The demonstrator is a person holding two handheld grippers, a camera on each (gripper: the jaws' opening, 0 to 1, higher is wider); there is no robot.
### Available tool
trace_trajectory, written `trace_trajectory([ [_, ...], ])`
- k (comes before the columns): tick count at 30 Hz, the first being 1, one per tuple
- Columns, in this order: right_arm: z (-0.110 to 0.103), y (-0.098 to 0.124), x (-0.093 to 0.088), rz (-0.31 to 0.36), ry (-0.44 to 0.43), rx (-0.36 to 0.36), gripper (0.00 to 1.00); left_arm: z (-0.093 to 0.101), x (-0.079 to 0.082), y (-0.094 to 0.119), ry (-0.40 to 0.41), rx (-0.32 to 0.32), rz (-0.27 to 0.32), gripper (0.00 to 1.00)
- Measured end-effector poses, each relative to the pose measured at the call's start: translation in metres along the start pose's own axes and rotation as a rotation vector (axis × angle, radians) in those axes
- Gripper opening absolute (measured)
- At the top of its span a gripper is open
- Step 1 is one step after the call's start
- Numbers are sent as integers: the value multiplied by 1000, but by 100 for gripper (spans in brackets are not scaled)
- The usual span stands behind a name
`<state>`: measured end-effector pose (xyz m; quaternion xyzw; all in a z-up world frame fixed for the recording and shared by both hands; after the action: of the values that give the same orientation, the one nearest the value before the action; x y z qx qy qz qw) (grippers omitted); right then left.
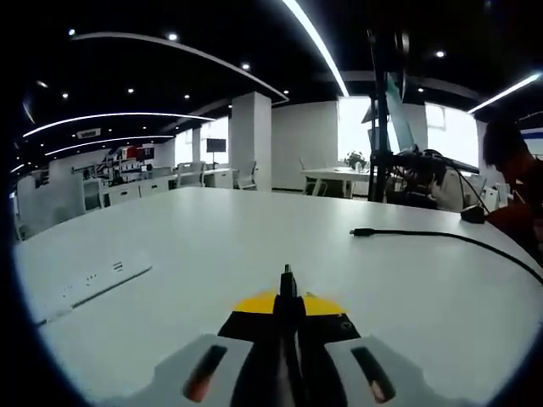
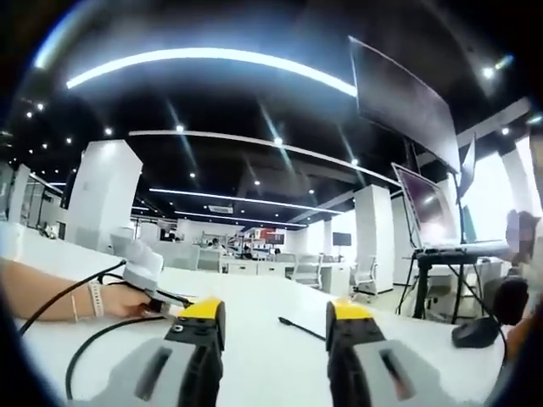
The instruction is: Find the charging cable on the desk, coil it up and secure with Velcro.
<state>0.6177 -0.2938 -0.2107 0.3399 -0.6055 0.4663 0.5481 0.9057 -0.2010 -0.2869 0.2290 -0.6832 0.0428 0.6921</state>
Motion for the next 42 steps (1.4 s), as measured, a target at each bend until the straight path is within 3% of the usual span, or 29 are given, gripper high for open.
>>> trace_trajectory([
  [14,22,-37,-1,-84,55,41,43,-1,0,1,1,-4,4,9],
  [19,37,-58,-7,-132,5,80,42,-1,-1,1,4,-7,6,9],
  [25,44,-74,-4,-150,65,92,42,-1,0,1,1,-4,8,9],
  [31,46,-90,-1,-161,87,129,42,-1,0,1,-1,-7,9,9],
  [42,39,-132,-13,-235,82,245,42,0,0,1,-1,-10,9,9],
])
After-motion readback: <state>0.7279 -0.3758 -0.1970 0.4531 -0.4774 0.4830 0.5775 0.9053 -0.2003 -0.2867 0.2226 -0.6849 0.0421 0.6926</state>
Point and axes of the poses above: the point that each gripper's makers call its tool centre point, and the gripper's own axes: y roughly backward along the fingers, z roughly to its right, x roughly out of its top, the point moved 6 cm from there along y, roughly backward along the fingers, and after that the axes turned 2 degrees about -y, right-handed, at the moved point
